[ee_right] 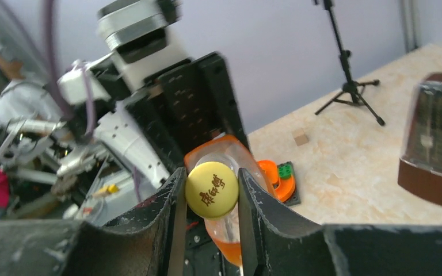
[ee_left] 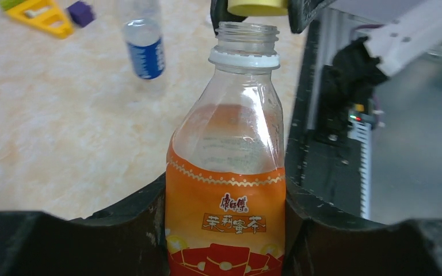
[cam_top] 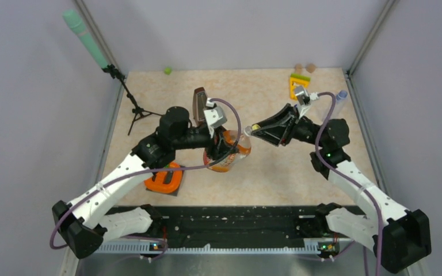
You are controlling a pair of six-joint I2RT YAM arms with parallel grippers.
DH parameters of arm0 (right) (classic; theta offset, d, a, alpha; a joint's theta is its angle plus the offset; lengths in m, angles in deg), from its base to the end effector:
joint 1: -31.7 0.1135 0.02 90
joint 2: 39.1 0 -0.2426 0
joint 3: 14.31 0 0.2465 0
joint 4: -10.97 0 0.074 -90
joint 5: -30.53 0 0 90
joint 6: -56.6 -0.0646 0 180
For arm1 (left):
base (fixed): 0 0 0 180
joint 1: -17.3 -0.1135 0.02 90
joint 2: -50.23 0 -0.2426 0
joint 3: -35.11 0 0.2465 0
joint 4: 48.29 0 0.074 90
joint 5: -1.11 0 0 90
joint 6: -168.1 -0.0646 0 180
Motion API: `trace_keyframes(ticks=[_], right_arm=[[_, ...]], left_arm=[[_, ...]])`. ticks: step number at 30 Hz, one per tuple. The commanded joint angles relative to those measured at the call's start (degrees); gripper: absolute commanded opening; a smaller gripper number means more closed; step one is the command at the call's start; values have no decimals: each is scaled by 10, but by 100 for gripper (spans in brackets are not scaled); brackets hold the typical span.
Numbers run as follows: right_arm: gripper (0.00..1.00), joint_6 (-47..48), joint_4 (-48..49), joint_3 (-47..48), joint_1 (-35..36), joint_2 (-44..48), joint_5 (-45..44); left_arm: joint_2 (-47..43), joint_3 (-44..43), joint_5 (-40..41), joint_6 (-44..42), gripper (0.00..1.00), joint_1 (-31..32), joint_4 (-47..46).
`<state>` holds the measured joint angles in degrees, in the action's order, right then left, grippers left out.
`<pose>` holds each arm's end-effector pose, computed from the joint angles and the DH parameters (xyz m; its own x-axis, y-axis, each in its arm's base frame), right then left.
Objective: Unscrew the bottle caps
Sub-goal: Unscrew the bottle cap from the plastic bottle.
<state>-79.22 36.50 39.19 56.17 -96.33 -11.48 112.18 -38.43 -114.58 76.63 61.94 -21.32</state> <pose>0.2018 0.1446 0.3450 -0.4136 0.3391 -0.8450 -0.8732 0.1151 0.4736 0.1759 -0.2131 0.3421 -0.1648 0.1952 -0.9668 0.9351 0.3426 -0.0902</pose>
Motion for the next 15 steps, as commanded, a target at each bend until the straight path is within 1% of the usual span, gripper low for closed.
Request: trace_keyframes(ticks=[1, 3, 4, 6, 7, 8, 9, 10, 13, 15], right_arm=[[0, -2, 150, 32, -8, 38, 157], [0, -5, 185, 40, -8, 47, 182], [0, 1, 178, 46, -8, 52, 187], [0, 44, 106, 66, -8, 60, 189], [0, 74, 58, 73, -9, 68, 178], [0, 117, -11, 79, -12, 78, 146], [0, 162, -118, 86, -14, 91, 98], [0, 214, -185, 86, -15, 106, 44], [0, 269, -368, 99, -16, 140, -174], [0, 277, -487, 117, -16, 156, -336]], left_arm=[[6, -55, -326, -15, 0, -75, 56], [34, -72, -413, -19, 0, -92, 69], [43, -78, -430, -7, 0, -98, 59], [48, -75, -432, 34, 0, -102, 15], [46, -68, -426, 46, 0, -101, -10], [45, -62, -404, 45, 0, -102, -13], [43, -60, -350, 42, 0, -101, -7], [40, -54, -308, 43, 0, -101, -6], [19, -32, -199, 50, 0, -101, -10], [-6, 11, -160, 71, 0, -100, -72]])
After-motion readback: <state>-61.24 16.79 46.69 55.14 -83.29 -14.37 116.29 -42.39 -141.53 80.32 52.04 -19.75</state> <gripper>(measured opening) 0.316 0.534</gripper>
